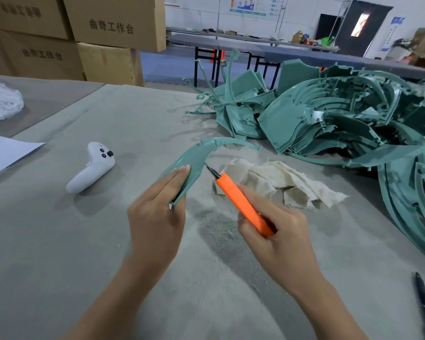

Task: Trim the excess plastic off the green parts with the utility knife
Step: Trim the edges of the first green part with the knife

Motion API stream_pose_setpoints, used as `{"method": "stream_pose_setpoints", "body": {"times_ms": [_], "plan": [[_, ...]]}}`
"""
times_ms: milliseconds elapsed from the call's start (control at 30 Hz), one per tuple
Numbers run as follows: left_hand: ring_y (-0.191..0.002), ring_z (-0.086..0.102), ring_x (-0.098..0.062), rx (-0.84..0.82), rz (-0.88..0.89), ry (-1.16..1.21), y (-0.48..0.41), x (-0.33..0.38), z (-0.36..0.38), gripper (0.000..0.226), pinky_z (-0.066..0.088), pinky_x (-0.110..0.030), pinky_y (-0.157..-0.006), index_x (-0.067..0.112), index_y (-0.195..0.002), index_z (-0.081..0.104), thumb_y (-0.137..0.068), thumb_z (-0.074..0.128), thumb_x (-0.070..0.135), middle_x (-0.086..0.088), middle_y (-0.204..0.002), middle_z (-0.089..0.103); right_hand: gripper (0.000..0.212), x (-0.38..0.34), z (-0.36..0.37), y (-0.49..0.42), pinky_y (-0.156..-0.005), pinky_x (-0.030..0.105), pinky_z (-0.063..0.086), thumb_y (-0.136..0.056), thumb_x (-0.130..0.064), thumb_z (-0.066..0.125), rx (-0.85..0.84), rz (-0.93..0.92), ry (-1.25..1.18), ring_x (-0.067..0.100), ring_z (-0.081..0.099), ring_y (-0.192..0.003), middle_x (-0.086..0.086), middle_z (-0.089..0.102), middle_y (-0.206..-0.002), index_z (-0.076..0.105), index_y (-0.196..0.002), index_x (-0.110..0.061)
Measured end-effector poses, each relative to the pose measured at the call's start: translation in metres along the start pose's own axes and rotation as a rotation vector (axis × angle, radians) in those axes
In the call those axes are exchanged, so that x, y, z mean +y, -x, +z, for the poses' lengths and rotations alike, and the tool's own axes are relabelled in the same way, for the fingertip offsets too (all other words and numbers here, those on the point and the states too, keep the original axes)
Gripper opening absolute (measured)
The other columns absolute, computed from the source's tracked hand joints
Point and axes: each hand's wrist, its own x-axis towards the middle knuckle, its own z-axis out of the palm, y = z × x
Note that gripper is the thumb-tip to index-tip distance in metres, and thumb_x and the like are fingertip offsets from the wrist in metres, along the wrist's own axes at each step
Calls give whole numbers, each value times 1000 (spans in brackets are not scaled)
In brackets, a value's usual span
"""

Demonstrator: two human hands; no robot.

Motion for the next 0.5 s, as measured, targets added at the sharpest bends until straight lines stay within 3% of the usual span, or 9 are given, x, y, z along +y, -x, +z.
{"method": "stream_pose_setpoints", "body": {"times_ms": [167, 367, 500], "plan": [[-103, 59, -9, 2, 21, -5, -2, 3, -1, 34, 39, -10, -95, 4, -106, 73, -77, 63, -10, 6, -110, 63, 49, 5, -5, -2, -49, 11, 32, -79, -6, 60, 13, 19, -112, 5, 39, -47, -5, 50, -61, 68, -117, -36], [-104, 60, -9, 0, 77, 34, 0, 4, -1, 36, 38, -9, -100, 2, -108, 71, -76, 63, -13, 2, -114, 61, 58, 9, -3, -4, -48, 6, 28, -82, -4, 62, 53, 47, -117, 2, 36, -45, -7, 47, -61, 61, -120, -47], [-103, 60, -9, -8, 45, 9, -2, 5, -2, 31, 38, -7, -96, 3, -105, 73, -79, 63, -9, 5, -112, 61, 52, 5, -2, -2, -51, 9, 31, -79, -1, 62, -49, 2, -133, 3, 38, -48, -7, 47, -62, 68, -117, -36]]}}
